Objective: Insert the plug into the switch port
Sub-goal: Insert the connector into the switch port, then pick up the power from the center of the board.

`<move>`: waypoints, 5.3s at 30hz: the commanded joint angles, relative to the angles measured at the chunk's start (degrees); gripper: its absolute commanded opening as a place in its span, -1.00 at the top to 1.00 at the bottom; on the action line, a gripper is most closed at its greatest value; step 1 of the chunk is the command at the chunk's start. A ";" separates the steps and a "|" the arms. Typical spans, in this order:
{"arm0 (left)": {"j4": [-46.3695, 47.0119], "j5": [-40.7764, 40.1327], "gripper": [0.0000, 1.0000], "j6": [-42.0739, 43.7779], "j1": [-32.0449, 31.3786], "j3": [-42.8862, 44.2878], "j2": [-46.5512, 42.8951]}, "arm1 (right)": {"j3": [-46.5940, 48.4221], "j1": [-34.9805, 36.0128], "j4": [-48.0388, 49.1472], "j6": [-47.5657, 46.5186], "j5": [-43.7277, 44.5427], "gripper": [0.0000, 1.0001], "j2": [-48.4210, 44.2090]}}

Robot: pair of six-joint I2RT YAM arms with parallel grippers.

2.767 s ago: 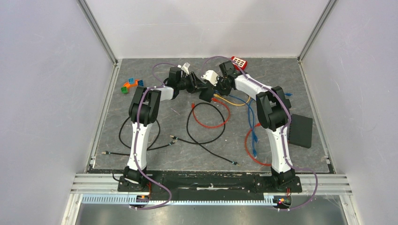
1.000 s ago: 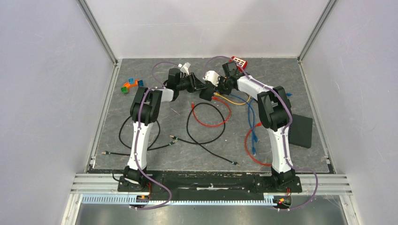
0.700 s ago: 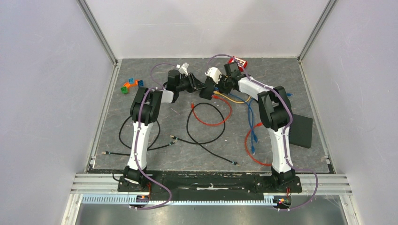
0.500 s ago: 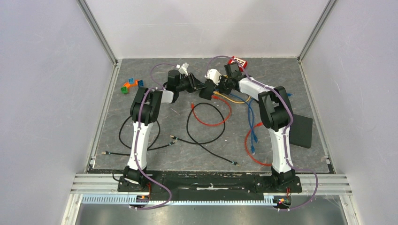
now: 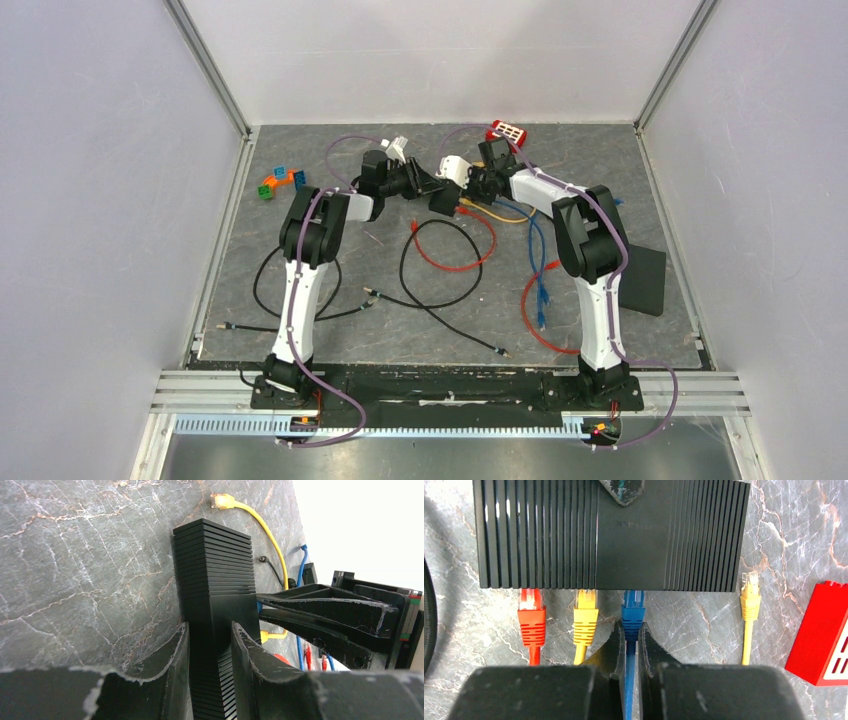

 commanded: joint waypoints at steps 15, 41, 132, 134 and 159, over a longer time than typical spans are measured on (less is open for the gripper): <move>-9.88 18.38 0.17 5.42 -9.11 2.15 -8.52 | -8.86 8.11 32.14 16.99 -15.49 1.00 -4.64; -26.38 -5.88 -0.14 16.54 9.26 -7.49 -31.00 | 1.50 6.89 22.29 49.69 5.90 1.00 -3.01; -61.42 -52.96 -0.10 9.93 10.33 -39.03 -63.12 | -57.44 5.18 24.20 66.94 20.04 0.12 -68.46; -61.10 -52.53 -0.08 9.20 10.35 -40.10 -61.76 | -58.44 5.20 23.74 66.51 19.91 0.11 -69.52; -63.79 -41.81 0.00 24.15 -3.24 -37.84 -72.74 | -61.91 1.26 18.19 64.11 29.17 0.07 -70.76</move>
